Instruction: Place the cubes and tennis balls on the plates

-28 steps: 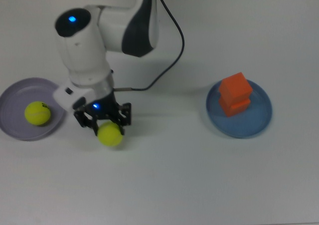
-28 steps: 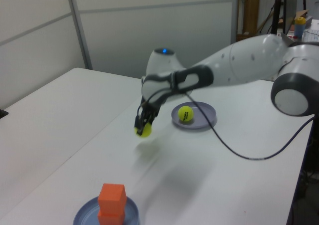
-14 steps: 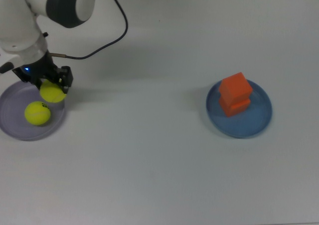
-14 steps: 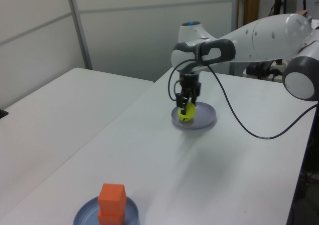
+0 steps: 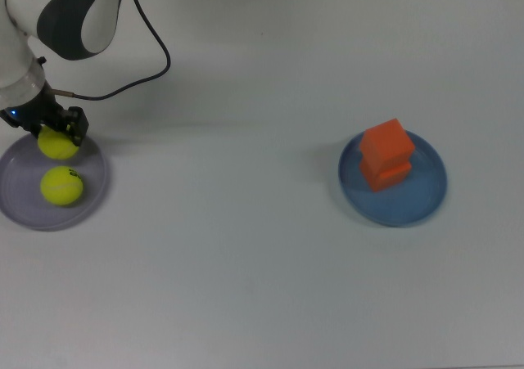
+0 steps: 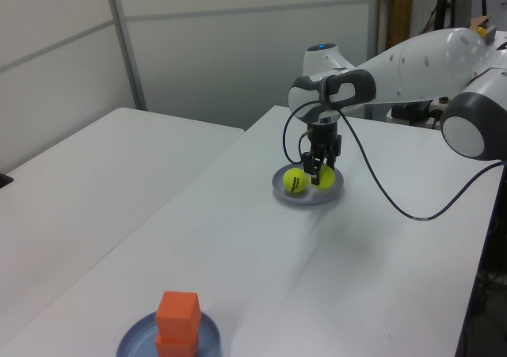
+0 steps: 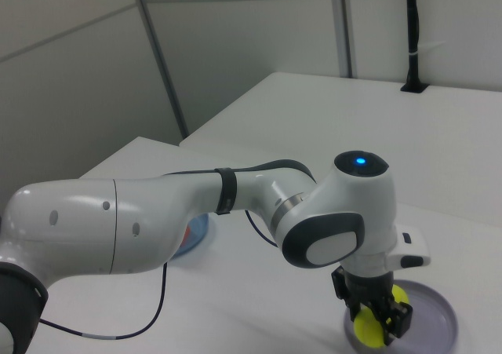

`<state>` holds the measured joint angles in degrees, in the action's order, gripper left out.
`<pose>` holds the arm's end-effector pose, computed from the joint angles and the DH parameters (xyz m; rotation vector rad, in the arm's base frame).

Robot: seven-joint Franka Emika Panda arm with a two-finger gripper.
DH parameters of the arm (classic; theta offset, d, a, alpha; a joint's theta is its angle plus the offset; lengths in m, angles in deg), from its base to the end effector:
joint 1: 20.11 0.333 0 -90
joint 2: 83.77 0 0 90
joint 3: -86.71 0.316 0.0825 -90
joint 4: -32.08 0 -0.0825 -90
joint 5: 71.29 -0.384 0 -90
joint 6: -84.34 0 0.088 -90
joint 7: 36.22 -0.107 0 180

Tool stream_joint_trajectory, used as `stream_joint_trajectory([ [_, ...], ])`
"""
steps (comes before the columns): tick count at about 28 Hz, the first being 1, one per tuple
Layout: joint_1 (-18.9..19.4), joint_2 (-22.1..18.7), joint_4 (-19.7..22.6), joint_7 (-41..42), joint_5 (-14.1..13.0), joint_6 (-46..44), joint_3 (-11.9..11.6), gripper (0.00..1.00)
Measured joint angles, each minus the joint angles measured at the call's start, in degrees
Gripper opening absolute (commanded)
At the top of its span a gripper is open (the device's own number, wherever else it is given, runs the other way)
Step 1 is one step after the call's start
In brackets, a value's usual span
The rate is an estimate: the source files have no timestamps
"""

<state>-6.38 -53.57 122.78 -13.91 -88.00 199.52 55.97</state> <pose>0.6667 -0.1335 0.3626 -3.1335 -0.0346 0.0277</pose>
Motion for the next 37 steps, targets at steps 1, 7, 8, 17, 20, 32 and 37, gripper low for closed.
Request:
stream_joint_trajectory([
  [1,0.0,0.0,0.0,0.1,0.0,0.0,-0.2,1.00],
  [7,0.0,-0.1,-0.8,0.1,0.0,0.0,-0.9,1.00],
  [8,0.0,-0.3,-1.0,0.1,0.0,0.0,-0.9,1.00],
  [17,2.2,-7.0,-3.0,-1.3,0.0,-4.5,-0.6,1.00],
  [20,4.0,-9.9,-3.1,-4.7,0.0,-5.6,0.5,1.00],
  [32,4.5,-15.5,-3.2,-16.7,4.5,-6.3,10.8,1.00],
  [37,3.0,-18.4,-3.2,-19.7,6.1,-8.2,15.0,1.00],
])
